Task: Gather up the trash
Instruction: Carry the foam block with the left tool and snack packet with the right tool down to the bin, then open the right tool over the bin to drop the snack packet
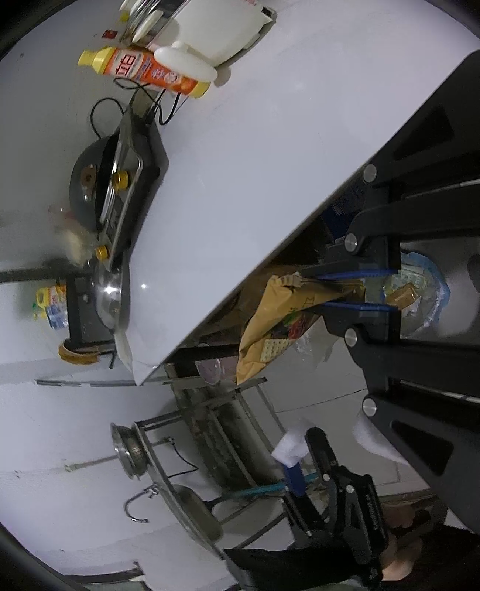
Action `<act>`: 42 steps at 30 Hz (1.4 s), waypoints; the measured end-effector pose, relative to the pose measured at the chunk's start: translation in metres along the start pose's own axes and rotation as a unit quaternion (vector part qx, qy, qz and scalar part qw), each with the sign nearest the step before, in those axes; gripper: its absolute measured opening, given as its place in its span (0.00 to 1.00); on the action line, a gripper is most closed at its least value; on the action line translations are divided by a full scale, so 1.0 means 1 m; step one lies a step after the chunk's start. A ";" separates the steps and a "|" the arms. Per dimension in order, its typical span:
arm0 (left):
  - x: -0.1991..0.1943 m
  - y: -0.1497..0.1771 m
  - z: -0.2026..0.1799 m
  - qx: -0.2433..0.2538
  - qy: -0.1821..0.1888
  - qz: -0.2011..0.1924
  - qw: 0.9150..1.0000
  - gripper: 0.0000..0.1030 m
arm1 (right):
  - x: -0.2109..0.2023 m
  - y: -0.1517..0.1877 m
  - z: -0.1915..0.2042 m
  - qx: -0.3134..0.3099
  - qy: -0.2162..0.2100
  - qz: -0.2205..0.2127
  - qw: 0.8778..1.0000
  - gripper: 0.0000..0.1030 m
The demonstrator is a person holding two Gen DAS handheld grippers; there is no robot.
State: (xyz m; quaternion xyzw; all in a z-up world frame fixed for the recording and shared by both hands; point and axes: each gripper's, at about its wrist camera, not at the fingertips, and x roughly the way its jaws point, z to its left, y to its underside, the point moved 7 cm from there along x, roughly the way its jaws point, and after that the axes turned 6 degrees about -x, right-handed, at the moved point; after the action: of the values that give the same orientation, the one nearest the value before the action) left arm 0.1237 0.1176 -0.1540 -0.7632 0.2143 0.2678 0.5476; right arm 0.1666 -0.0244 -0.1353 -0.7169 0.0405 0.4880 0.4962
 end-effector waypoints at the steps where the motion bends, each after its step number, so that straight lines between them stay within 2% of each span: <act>1: 0.002 0.003 0.004 -0.004 0.000 0.002 1.000 0.54 | 0.004 0.001 0.004 -0.005 -0.002 0.004 1.000 0.09; 11: 0.029 0.033 0.037 -0.032 -0.009 0.032 0.999 0.54 | 0.053 0.026 0.037 -0.043 -0.017 0.050 0.998 0.09; 22: 0.074 0.064 0.067 -0.073 -0.014 0.071 0.995 0.54 | 0.120 0.060 0.044 -0.061 -0.022 0.104 0.992 0.09; 29: 0.109 0.088 0.073 -0.083 -0.021 0.111 0.990 0.54 | 0.179 0.106 0.033 -0.039 -0.039 0.167 0.984 0.09; 36: 0.151 0.115 0.069 -0.082 -0.026 0.159 0.984 0.54 | 0.241 0.163 0.023 0.000 -0.063 0.236 0.970 0.09; 39: 0.165 0.126 0.068 -0.081 -0.025 0.179 0.980 0.54 | 0.256 0.187 0.016 0.019 -0.065 0.257 0.964 0.09; 41: 0.176 0.134 0.065 -0.079 -0.026 0.192 0.978 0.54 | 0.265 0.197 0.011 0.030 -0.067 0.268 0.961 0.10; 42: 0.180 0.137 0.063 -0.078 -0.025 0.198 0.977 0.54 | 0.270 0.203 0.009 0.035 -0.066 0.274 0.959 0.15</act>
State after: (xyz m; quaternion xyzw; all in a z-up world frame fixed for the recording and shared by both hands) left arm 0.1659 0.1289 -0.3848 -0.7389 0.3257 0.4062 0.4278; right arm 0.1911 -0.0049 -0.4714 -0.6271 0.2196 0.6494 0.3697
